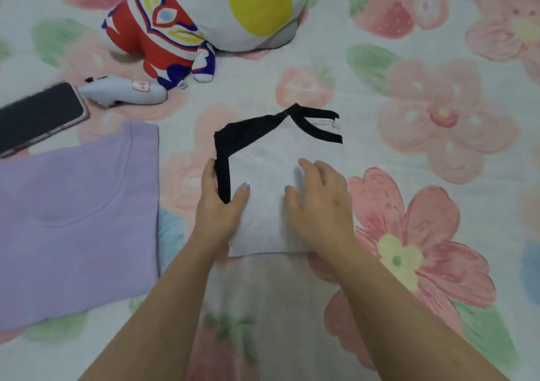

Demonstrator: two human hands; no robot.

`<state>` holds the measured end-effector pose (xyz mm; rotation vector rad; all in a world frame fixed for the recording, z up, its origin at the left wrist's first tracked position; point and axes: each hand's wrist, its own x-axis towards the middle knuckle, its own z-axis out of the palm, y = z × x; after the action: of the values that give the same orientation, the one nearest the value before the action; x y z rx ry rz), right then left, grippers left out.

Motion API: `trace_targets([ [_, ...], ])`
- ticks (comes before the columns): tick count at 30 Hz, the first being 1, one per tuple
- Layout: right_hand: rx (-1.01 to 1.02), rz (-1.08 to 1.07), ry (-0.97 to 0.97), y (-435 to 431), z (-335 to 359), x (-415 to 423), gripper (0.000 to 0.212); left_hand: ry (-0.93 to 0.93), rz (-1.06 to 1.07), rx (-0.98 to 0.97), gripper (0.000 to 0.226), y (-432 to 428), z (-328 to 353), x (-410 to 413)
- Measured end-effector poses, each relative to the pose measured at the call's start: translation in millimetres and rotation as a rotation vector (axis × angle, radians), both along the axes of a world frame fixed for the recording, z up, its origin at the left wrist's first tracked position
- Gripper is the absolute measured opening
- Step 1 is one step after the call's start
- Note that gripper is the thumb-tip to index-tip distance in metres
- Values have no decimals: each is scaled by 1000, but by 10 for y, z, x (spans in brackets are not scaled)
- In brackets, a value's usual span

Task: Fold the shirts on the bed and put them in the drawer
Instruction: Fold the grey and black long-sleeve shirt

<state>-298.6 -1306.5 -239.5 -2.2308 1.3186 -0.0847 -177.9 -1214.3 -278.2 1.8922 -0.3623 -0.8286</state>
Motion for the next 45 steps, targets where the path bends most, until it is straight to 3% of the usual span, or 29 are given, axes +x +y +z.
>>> trace_targets([
  [6, -139, 227, 213, 23, -545, -198, 55, -360, 61, 88, 60, -101, -60, -274],
  [11, -195, 194, 203, -26, -679, -256, 58, -238, -14, 97, 67, -166, -156, -189],
  [13, -138, -1, 178, -76, -681, -246, 72, -176, 7, 93, 70, -176, -172, -122],
  [15, 90, -396, 26, -210, -576, -233, 83, -115, 86, 128, 72, -128, -185, -105],
  [17, 345, -567, -119, -333, -446, -251, 64, -83, 99, 200, 67, -113, -142, -133],
  [19, 424, -435, -115, -376, -294, -315, 42, -71, 69, 207, 51, -125, -36, -150],
  [23, 358, -193, -80, -159, 112, -707, 32, -92, -16, 150, 31, 185, 324, -209],
  [25, 370, -170, -82, 203, 249, -983, 32, -91, -39, 201, 31, 568, 432, -390],
  [27, 462, -181, -15, 587, 187, -1219, 34, -25, -59, 305, 46, 936, 454, -653],
  [28, 515, -219, 70, 778, 121, -1286, 37, -71, -84, 394, 59, 1098, 401, -800],
  [29, 469, -254, 169, 949, 53, -1343, 40, -230, -155, 482, 68, 1232, 335, -930],
  [30, 294, -247, 221, 1073, -3, -1373, 43, -434, -221, 519, 64, 1320, 281, -1054],
  [32, -67, -133, 138, 1267, -95, -1335, 47, -798, -395, 427, 45, 1359, 208, -1284],
  [34, -168, 133, 10, 1343, -211, -1254, 47, -904, -690, 256, 47, 1294, 69, -1328],
  [37, -216, 348, 136, 993, -466, -1149, 53, -1010, -891, 298, 54, 1015, -164, -907],
  [39, -202, 316, 229, 664, -566, -1046, 54, -1071, -813, 355, 56, 776, -265, -524],
  [41, -186, 278, 218, 561, -599, -1024, 55, -1009, -614, 378, 55, 675, -289, -298],
  [43, -183, 150, 161, 716, -600, -1119, 60, -736, -353, 397, 74, 702, -197, -282],
  [45, -64, -171, 58, 933, -528, -1270, 69, -501, -135, 372, 87, 793, -74, -444],
])
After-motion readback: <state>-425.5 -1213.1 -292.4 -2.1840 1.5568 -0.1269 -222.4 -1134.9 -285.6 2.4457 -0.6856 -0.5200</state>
